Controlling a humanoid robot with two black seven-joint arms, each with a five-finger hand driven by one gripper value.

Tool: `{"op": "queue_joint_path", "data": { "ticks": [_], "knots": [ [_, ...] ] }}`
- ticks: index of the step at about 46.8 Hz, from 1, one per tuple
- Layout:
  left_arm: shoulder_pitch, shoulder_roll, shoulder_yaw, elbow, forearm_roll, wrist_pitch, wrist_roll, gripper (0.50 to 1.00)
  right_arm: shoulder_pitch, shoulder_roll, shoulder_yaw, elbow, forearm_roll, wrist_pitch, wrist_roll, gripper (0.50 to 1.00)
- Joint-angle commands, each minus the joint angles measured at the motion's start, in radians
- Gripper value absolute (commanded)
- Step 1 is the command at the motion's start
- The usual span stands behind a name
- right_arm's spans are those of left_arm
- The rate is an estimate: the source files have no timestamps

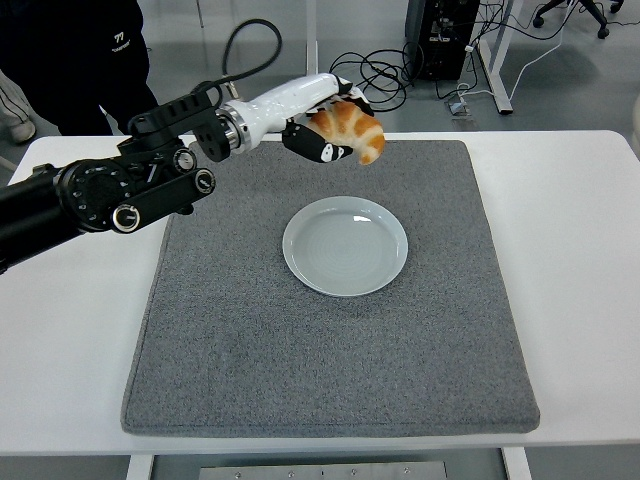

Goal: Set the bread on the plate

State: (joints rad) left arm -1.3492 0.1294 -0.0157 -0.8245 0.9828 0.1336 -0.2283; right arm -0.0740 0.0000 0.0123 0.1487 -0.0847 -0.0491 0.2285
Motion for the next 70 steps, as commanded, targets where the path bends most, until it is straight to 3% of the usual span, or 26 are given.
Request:
{"op": "queue_joint_path", "data": {
  "ticks": [1, 7, 16, 30, 55, 70],
  "knots": [
    [0.001, -0.028, 0.043, 0.001, 0.002, 0.007, 0.004, 0.500, 0.000, 0.000, 0.000, 0.000, 0.000, 0.000, 0.000, 1.000],
    [0.016, -0.056, 0.103, 0.002, 0.005, 0.017, 0.004, 0.500, -0.001, 0.000, 0.000, 0.000, 0.000, 0.000, 0.000, 1.000],
    [0.041, -0.059, 0.164, 0.007, 0.013, 0.086, -0.009, 0.500, 0.000, 0.000, 0.000, 0.000, 0.000, 0.000, 0.000, 1.000],
    [0.140, -0.097, 0.200, 0.047, 0.014, 0.196, -0.077, 0.500, 0.000, 0.000, 0.000, 0.000, 0.000, 0.000, 0.000, 1.000],
    [0.206, -0.122, 0.235, 0.116, 0.013, 0.267, -0.137, 0.502, 0.000, 0.000, 0.000, 0.000, 0.000, 0.000, 0.000, 1.000],
    [0.220, -0.123, 0.234, 0.114, -0.001, 0.279, -0.138, 0.607, 0.000, 0.000, 0.000, 0.000, 0.000, 0.000, 0.000, 1.000]
  ]
}}
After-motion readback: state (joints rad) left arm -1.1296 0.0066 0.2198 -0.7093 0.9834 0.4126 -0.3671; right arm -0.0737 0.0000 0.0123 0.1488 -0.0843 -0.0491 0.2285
